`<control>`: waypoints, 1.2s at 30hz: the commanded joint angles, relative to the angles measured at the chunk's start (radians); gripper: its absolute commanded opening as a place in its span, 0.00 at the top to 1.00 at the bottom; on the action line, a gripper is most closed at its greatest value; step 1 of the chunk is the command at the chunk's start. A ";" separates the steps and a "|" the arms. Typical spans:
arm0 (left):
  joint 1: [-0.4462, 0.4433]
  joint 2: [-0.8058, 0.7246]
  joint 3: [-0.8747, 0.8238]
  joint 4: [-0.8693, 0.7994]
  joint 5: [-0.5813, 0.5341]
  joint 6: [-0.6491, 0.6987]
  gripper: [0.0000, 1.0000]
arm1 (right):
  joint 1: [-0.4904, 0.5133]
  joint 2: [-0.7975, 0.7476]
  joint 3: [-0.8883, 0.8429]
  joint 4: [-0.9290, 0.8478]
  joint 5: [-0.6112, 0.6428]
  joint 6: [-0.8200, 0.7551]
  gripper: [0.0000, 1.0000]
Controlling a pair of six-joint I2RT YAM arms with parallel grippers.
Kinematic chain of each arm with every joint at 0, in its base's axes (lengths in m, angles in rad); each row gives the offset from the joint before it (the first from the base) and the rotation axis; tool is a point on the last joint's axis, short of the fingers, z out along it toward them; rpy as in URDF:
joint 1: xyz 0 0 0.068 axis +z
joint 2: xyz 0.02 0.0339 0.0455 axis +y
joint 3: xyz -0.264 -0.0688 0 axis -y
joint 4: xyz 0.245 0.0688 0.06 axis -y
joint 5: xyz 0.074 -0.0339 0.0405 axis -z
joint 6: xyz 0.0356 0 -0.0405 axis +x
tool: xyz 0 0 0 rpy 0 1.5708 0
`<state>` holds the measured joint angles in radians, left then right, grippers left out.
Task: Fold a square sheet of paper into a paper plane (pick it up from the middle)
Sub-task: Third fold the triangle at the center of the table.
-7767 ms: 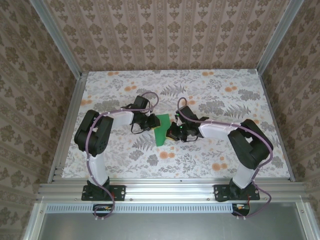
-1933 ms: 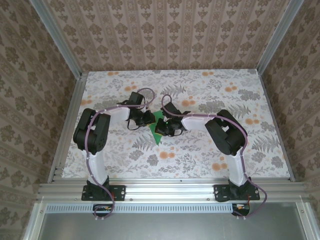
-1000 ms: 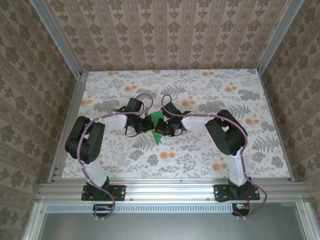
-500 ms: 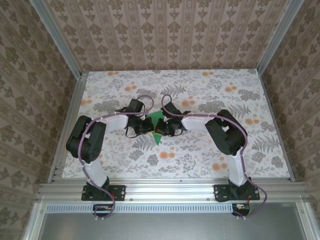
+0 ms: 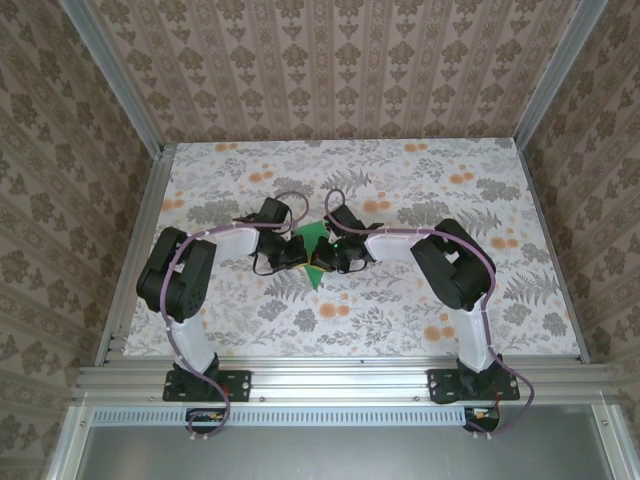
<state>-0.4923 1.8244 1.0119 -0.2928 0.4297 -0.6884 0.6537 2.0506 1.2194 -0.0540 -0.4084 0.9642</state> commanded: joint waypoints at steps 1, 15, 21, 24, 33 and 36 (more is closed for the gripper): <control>-0.015 0.047 -0.006 -0.086 -0.063 -0.007 1.00 | -0.011 -0.019 -0.036 0.022 -0.034 -0.018 0.94; -0.027 0.059 -0.010 -0.101 -0.085 -0.015 1.00 | 0.004 -0.092 -0.156 0.140 -0.217 -0.043 0.88; -0.030 0.055 -0.013 -0.098 -0.089 -0.017 1.00 | 0.004 -0.057 -0.136 0.040 -0.178 -0.066 0.88; -0.030 0.055 -0.014 -0.097 -0.091 -0.019 1.00 | 0.003 -0.061 -0.134 -0.009 -0.151 -0.090 0.88; -0.031 0.057 -0.017 -0.092 -0.091 -0.020 1.00 | 0.005 -0.062 -0.136 0.088 -0.250 -0.094 0.88; -0.031 0.058 -0.018 -0.090 -0.094 -0.022 1.00 | 0.005 -0.073 -0.163 0.099 -0.249 -0.091 0.88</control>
<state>-0.5095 1.8248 1.0214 -0.3073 0.3946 -0.6891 0.6533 1.9785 1.0813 0.0216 -0.6205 0.8845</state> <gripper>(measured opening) 0.056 0.122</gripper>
